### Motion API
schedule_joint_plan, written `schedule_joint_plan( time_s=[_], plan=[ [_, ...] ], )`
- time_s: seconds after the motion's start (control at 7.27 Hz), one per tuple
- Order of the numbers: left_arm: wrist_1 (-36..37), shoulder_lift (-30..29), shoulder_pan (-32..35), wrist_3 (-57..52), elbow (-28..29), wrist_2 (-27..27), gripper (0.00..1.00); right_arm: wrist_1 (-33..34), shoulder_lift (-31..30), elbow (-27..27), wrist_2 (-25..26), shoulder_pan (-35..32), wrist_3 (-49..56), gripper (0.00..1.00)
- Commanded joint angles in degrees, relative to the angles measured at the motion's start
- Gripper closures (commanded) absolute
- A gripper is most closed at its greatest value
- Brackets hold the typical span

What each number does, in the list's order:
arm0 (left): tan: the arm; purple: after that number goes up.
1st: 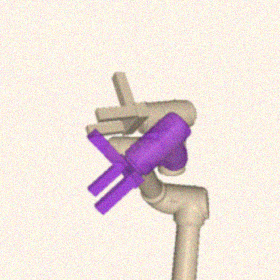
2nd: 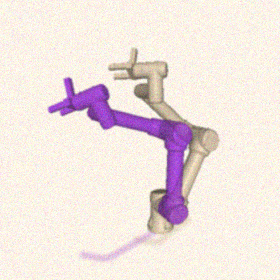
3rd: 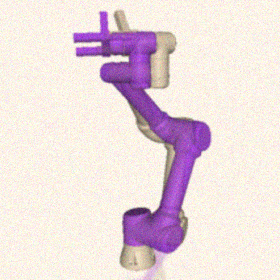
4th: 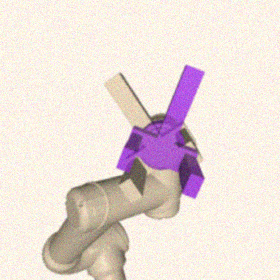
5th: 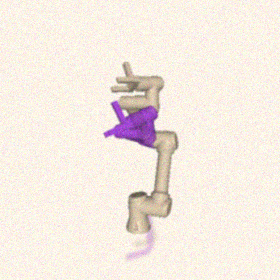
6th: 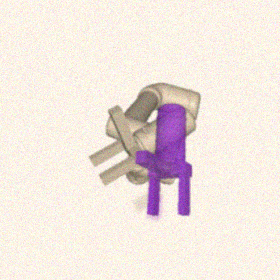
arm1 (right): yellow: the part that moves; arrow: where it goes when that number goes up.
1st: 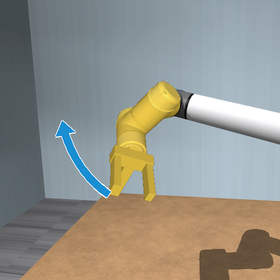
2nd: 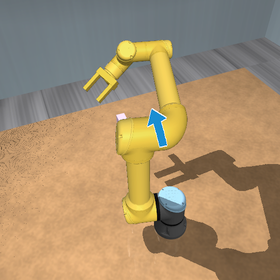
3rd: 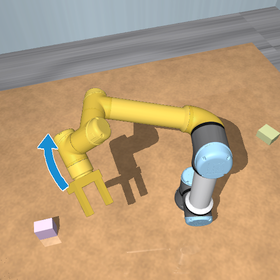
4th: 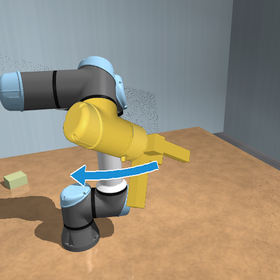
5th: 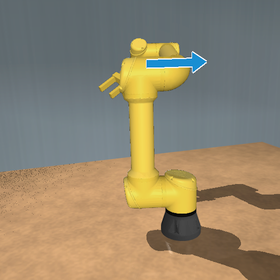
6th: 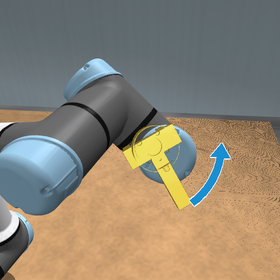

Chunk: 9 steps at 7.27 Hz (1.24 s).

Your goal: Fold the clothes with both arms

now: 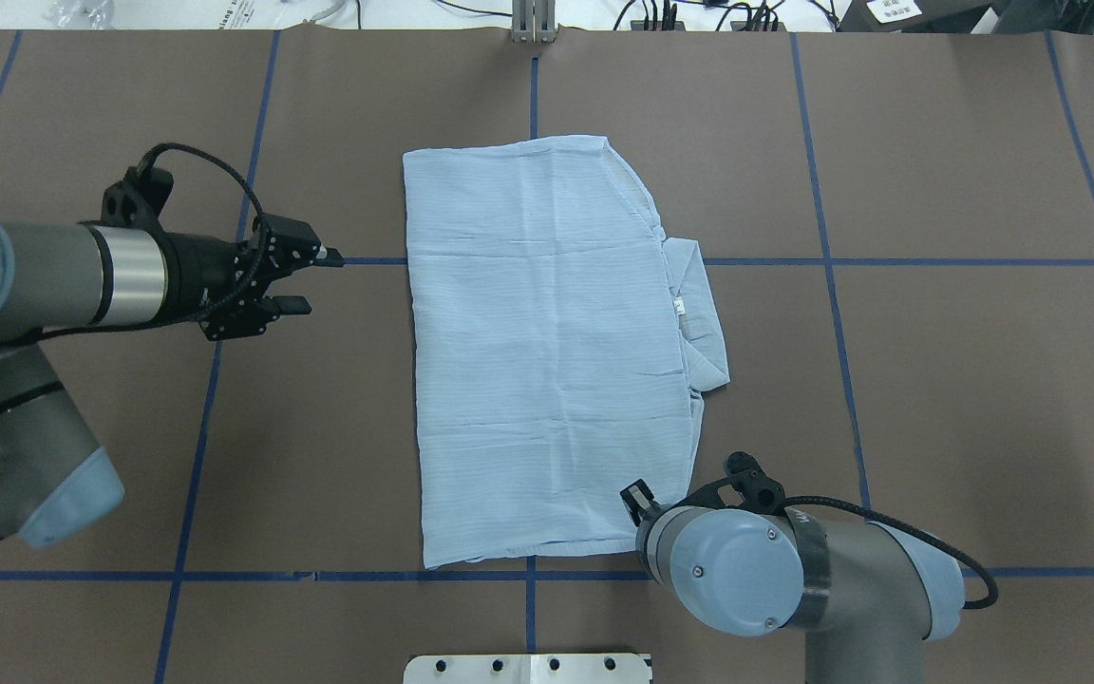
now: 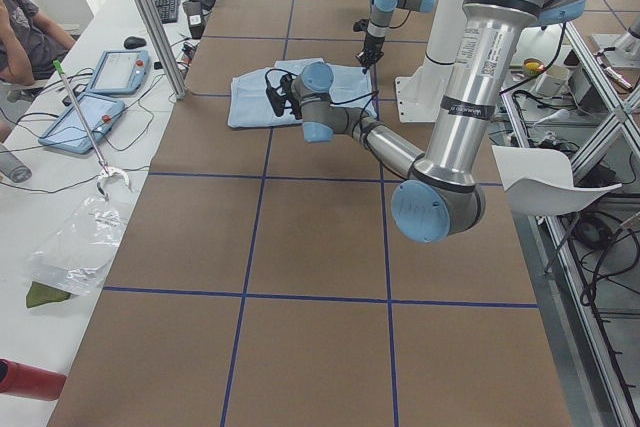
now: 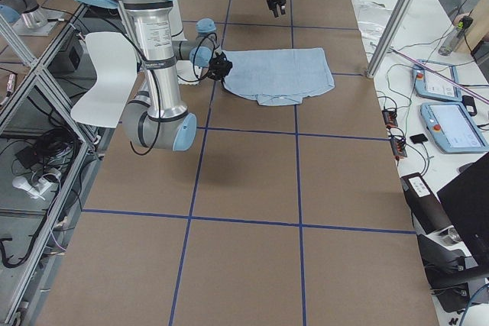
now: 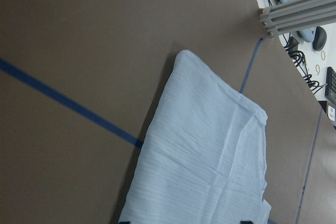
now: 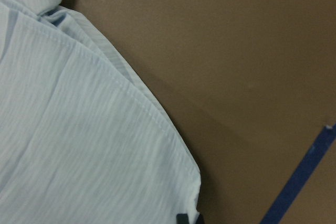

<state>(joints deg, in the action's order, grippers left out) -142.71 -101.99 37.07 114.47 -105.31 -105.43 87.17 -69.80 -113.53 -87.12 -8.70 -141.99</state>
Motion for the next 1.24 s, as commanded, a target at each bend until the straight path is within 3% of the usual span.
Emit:
schedule_joint_plan(
  time_s=[0.0, 0.28, 0.55, 0.83, 1.1],
  plan=[
    [8.6, 1.6, -12.0, 7.8, -6.1, 11.2, 0.25, 0.0, -0.2, -0.8, 0.1, 1.6, 0.0, 1.0],
    [14.8, 1.4, -23.2, 15.4, -6.3, 21.9, 0.25, 0.8, -0.5, -2.0, 0.1, 2.0, 0.0, 1.0],
    [16.4, 1.4, -29.7, 19.7, -6.1, 26.9, 0.27, 0.9, -0.6, -2.5, 0.1, 2.0, 0.0, 1.0],
    [17.5, 1.1, -34.2, 23.1, -5.5, 27.4, 0.3, 0.9, -0.5, -2.5, 0.0, 2.0, 0.0, 1.0],
    [17.5, 0.5, -34.6, 23.2, -5.2, 27.8, 0.33, 0.9, -0.4, -2.5, -0.1, 2.1, 0.1, 1.0]
  ],
)
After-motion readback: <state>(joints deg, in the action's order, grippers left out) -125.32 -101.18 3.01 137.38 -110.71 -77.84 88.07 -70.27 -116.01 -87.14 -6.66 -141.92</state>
